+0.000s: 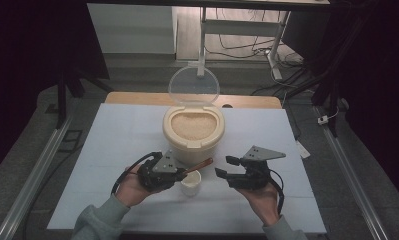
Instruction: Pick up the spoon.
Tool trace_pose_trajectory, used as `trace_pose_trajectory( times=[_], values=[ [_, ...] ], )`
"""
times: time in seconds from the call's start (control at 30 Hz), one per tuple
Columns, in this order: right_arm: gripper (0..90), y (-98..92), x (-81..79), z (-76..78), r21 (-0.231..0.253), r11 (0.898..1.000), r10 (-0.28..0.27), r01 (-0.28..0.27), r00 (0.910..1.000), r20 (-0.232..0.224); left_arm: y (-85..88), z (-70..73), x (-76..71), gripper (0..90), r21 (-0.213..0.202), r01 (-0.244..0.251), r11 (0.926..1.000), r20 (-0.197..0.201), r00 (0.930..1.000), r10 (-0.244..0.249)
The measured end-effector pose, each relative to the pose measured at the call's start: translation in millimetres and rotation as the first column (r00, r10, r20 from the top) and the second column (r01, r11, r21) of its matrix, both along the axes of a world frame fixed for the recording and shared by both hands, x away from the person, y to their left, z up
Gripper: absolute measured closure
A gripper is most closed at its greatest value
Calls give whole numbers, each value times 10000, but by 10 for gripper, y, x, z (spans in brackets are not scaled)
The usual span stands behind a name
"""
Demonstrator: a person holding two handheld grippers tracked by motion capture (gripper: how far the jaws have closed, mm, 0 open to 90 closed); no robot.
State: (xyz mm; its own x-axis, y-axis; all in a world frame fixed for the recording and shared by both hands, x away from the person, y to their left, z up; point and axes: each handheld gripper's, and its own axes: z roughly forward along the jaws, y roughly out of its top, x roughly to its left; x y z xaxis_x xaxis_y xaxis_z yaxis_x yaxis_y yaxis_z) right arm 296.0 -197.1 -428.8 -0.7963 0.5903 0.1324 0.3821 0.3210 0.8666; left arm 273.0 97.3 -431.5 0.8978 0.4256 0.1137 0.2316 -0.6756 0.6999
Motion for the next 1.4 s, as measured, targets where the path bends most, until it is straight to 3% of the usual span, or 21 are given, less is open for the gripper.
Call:
trace_pose_trajectory(
  times=[0.33, 0.87, 1.2, 1.4],
  values=[
    [382, 65, -4, -41, 13, 9999, 114, -114, 9999, -119, -6, -7, 1, 782, -129, -63, 9999, 81, 9999, 64],
    [390, 193, -26, -102, 1172, 9929, 281, -188, 9965, -782, -159, -66, -70, 782, -378, -2, 9993, 464, 9989, 20],
    [506, 240, -50, -119, 1545, 9878, 340, -207, 9959, -839, -232, -71, -122, 782, -529, 105, 9985, 637, 9979, -71],
    [589, 252, -73, -96, 1882, 9816, 471, -327, 9963, -722, -242, -82, -126, 783, -400, 151, 9991, 650, 9978, -125]
  ],
)
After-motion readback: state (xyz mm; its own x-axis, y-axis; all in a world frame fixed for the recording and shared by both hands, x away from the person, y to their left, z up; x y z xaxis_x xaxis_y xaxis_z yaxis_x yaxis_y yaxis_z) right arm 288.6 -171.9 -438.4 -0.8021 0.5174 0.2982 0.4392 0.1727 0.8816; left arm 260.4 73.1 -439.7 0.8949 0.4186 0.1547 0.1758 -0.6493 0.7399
